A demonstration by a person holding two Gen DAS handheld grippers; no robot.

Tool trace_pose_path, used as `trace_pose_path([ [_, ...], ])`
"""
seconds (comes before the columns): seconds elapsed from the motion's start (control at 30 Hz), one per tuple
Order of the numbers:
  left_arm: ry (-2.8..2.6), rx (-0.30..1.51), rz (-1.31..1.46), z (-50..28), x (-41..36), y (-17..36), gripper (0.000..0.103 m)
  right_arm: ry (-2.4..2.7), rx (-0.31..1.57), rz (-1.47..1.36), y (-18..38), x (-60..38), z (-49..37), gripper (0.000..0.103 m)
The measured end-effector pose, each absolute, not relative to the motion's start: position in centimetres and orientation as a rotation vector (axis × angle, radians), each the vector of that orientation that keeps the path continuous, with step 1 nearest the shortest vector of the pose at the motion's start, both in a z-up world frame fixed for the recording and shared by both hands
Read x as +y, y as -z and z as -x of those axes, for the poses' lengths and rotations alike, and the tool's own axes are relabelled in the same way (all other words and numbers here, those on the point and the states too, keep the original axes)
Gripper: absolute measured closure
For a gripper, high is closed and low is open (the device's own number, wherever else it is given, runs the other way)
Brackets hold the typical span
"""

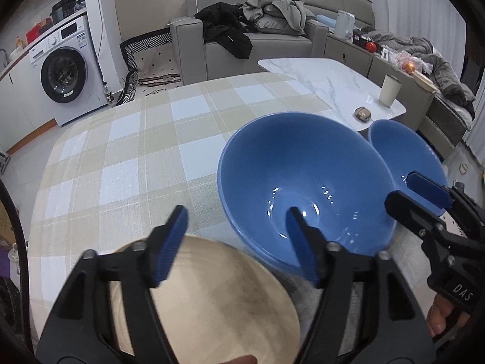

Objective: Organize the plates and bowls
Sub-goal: 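Lower the blue bowl into the other blue bowl and open both grippers, then move both grippers to the rim of the nested blue bowls and close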

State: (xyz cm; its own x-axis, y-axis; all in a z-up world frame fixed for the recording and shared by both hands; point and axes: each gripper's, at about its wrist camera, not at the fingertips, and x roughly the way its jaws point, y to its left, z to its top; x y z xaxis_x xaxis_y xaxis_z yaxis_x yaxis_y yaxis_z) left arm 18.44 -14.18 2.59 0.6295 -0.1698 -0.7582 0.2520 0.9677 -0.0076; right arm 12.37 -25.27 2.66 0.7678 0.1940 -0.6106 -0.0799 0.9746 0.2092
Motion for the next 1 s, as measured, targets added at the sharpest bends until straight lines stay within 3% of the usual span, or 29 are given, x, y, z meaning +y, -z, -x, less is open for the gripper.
trace_pose_path([
  [0.17,0.248,0.836,-0.048,-16.5,-14.0,-4.0,0.02,-0.171,0.65,-0.225,-3.7,-26.6,-11.8,0.018],
  [0.27,0.247,0.815,-0.016,-15.0,-14.2,-4.8,0.003,-0.169,0.637,-0.227,-4.6,-27.2,-11.5,0.009],
  [0.37,0.259,0.801,-0.002,-13.8,-14.7,-5.4,0.001,-0.16,0.619,-0.211,-5.4,-27.5,-11.0,0.003],
  [1.0,0.403,0.823,0.017,-9.5,-23.2,-6.7,0.001,0.003,0.527,-0.246,-8.9,-37.3,-6.5,0.001],
])
